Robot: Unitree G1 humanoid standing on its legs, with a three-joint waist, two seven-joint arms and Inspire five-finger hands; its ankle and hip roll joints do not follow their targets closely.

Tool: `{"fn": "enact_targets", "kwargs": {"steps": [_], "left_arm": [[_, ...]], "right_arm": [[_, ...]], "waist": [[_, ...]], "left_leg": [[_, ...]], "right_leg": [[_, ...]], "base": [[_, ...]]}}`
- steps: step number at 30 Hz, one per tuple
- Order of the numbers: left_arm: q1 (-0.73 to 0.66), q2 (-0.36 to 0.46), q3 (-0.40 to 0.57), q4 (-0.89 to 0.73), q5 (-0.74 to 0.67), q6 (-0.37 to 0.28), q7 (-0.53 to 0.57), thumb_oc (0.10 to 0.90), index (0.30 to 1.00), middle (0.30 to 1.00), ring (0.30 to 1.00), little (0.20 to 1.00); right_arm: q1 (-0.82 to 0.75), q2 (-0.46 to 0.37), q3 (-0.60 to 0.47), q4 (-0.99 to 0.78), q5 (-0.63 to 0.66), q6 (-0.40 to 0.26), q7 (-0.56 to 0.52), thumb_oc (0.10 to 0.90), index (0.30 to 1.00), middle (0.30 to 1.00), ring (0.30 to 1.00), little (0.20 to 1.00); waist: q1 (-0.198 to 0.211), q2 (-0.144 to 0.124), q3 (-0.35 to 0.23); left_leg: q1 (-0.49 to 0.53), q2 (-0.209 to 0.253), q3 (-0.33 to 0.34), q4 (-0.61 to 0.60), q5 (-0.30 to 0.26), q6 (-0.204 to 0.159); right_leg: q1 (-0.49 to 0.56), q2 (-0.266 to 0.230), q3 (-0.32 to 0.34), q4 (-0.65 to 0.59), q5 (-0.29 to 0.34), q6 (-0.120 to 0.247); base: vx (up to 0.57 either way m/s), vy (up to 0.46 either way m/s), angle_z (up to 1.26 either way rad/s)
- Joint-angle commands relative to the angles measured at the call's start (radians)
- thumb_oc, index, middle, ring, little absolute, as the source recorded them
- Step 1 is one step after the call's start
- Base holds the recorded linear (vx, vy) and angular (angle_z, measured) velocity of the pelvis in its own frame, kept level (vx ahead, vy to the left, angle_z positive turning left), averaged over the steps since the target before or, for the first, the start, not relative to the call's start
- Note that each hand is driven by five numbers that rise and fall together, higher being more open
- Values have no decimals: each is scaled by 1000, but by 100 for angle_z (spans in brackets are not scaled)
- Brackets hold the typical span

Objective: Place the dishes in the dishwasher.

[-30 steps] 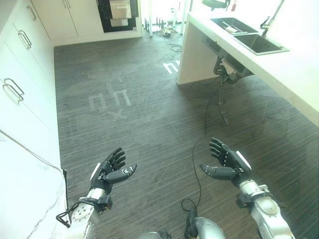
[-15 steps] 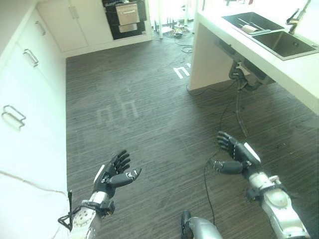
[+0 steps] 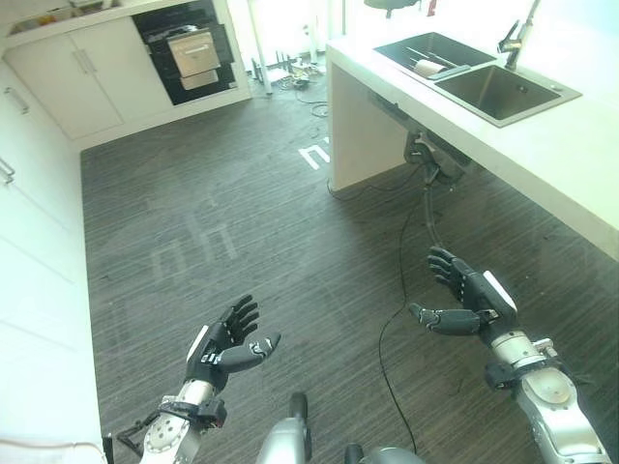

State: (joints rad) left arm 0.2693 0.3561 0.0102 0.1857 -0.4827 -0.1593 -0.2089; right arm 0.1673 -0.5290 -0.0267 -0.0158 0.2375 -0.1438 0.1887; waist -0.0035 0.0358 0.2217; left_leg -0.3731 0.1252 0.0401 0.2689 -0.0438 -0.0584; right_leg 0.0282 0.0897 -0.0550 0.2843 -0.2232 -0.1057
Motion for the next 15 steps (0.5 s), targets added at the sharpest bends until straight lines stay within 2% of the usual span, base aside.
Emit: {"fn": "enact_targets", "kwargs": {"steps": [1, 4, 6, 8, 10, 11, 13, 14, 15], "left_arm": [[-39, 57, 48, -113, -15, -154, -7, 800, 900, 900, 900, 900], [-72, 73, 49, -117, -26, -130, 3, 800, 900, 900, 900, 900], [-120, 87, 34, -113, -2, -125, 15, 800, 900, 900, 900, 900], [-133, 90, 33, -113, 25, -121, 37, 800, 900, 900, 900, 900], [-135, 91, 42, -113, 31, -98, 48, 800, 900, 900, 900, 900], [-133, 90, 44, -112, 50, -102, 50, 800, 900, 900, 900, 900], [-127, 91, 43, -120, 83, -109, 44, 800, 900, 900, 900, 900], [-127, 91, 43, -120, 83, -109, 44, 800, 900, 900, 900, 900], [-122, 89, 38, -133, 97, -101, 57, 800, 900, 900, 900, 900]], "right_arm": [[-66, -30, -89, -145, 35, -118, -2, 800, 900, 900, 900, 900], [-62, -30, -91, -167, 46, -118, -2, 800, 900, 900, 900, 900], [-86, -3, -73, -174, 38, -100, -30, 800, 900, 900, 900, 900], [-101, 12, -64, -169, 20, -97, -53, 800, 900, 900, 900, 900], [-102, 43, -57, -167, 3, -99, -78, 800, 900, 900, 900, 900], [-95, 58, -56, -177, 12, -98, -81, 800, 900, 900, 900, 900], [-77, 83, -55, -198, 17, -94, -76, 800, 900, 900, 900, 900], [-77, 83, -55, -198, 17, -94, -76, 800, 900, 900, 900, 900], [-75, 99, -28, -200, -10, -97, -82, 800, 900, 900, 900, 900]], "waist": [[12, -24, -71], [8, -25, -85], [22, -35, -106], [31, -43, -111], [32, -45, -121], [29, -44, -121], [24, -35, -116], [24, -35, -116], [18, -24, -105]], "left_leg": [[90, 23, 57, 31, -29, -33], [118, 12, 70, 31, -62, -12], [140, -29, 60, 31, -90, 23], [149, -56, 38, 31, -100, 45], [169, -88, 9, 31, -117, 73], [182, -101, -1, 31, -126, 84], [209, -115, -10, 31, -144, 99], [209, -115, -10, 31, -144, 99], [245, -116, 5, 31, -160, 108]], "right_leg": [[4, -117, -53, 16, -66, 158], [41, -146, -64, 16, -74, 178], [77, -172, -80, 16, -51, 207], [99, -184, -88, 16, -8, 223], [129, -176, -93, 27, 111, 255], [110, -176, -93, 108, 159, 266], [25, -182, -94, 328, 214, 268], [25, -182, -94, 328, 214, 268], [-96, -206, -102, 447, 221, 245]], "base": [[325, 250, -13], [359, 276, -19], [463, 343, 3], [332, 228, 11], [338, 217, 19], [226, 179, 35], [165, 165, 25], [211, 210, 15], [213, 145, 0]]}}
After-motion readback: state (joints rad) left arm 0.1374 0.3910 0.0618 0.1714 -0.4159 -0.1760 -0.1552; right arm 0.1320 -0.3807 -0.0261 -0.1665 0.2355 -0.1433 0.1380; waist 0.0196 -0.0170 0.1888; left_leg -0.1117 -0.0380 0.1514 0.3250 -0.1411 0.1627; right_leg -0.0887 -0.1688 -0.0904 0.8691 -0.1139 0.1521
